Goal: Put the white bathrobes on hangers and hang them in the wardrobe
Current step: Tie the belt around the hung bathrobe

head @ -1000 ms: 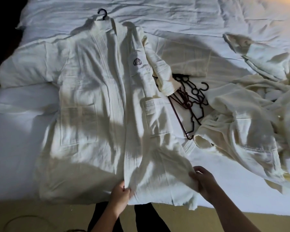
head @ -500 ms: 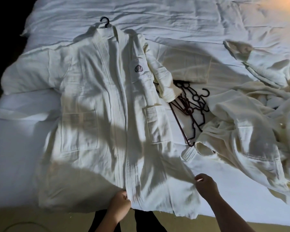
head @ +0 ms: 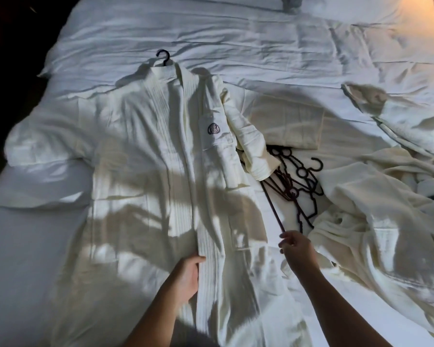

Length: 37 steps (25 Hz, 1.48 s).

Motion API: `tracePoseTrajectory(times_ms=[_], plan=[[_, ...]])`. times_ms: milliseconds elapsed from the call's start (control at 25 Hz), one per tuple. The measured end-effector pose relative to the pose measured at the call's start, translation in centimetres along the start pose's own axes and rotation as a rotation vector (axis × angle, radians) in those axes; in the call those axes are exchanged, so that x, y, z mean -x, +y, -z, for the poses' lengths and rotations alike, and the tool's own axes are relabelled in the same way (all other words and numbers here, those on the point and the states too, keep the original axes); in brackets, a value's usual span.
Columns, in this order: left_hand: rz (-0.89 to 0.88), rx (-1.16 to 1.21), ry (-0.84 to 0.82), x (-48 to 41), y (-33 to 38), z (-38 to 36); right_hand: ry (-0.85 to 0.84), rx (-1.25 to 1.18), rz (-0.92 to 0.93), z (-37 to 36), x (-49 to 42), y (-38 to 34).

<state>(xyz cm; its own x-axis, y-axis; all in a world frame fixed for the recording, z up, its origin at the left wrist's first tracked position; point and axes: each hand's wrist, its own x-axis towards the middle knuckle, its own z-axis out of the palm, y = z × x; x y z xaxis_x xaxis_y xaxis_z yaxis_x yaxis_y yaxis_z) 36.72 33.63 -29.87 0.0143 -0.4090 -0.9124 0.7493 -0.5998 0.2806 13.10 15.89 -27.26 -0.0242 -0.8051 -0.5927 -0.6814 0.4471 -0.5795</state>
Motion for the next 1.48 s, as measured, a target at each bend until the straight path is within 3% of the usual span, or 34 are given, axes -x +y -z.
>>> tracePoseTrajectory(times_ms=[160,360,560,640,720,800,880,920,1000,1040,1120,1240,1320,1480], plan=[[-0.071,0.125,-0.074,-3.8,6.8,-2.0,-0.044,-0.154,-0.002,-2.4,-5.8,-5.2],[-0.263,0.292,-0.172,-9.4,17.6,-3.7,0.013,0.150,0.096,-5.9,-13.7,-11.7],[-0.429,0.235,-0.174,-14.2,27.2,-4.3,-0.013,0.261,0.052,-6.1,-20.9,-14.7],[-0.504,0.204,-0.176,-15.2,29.4,-3.4,0.005,0.108,0.060,-3.8,-23.2,-15.2],[-0.529,0.034,-0.062,-16.1,31.1,-2.1,-0.060,-0.412,-0.015,0.4,-26.3,-16.4],[-0.517,-0.484,0.304,-16.1,32.5,-2.2,-0.061,-0.842,0.025,4.7,-28.7,-18.3],[-0.561,-0.913,0.723,-16.3,33.4,-5.0,0.164,-0.770,0.020,7.6,-31.6,-20.2],[-0.724,-1.015,0.818,-16.4,33.5,-7.2,0.242,-0.633,0.024,8.3,-32.7,-20.7],[-1.008,-1.134,0.705,-16.8,33.7,-12.4,0.209,-0.505,0.053,8.9,-34.6,-21.4],[-1.045,-1.184,0.591,-17.9,33.8,-14.5,0.161,-0.489,0.066,9.1,-34.9,-22.0],[-1.002,-1.323,0.469,-20.2,34.2,-17.8,0.123,-0.480,0.072,9.8,-35.5,-22.2],[-0.927,-1.555,0.474,-24.5,34.8,-19.9,0.061,-0.446,-0.051,9.9,-35.4,-21.0],[-0.787,-1.729,0.486,-27.3,34.5,-20.3,0.112,-0.377,-0.116,9.4,-35.9,-18.7],[-0.634,-1.823,0.527,-29.9,34.4,-21.4,0.183,-0.428,-0.001,8.5,-35.9,-16.7]])
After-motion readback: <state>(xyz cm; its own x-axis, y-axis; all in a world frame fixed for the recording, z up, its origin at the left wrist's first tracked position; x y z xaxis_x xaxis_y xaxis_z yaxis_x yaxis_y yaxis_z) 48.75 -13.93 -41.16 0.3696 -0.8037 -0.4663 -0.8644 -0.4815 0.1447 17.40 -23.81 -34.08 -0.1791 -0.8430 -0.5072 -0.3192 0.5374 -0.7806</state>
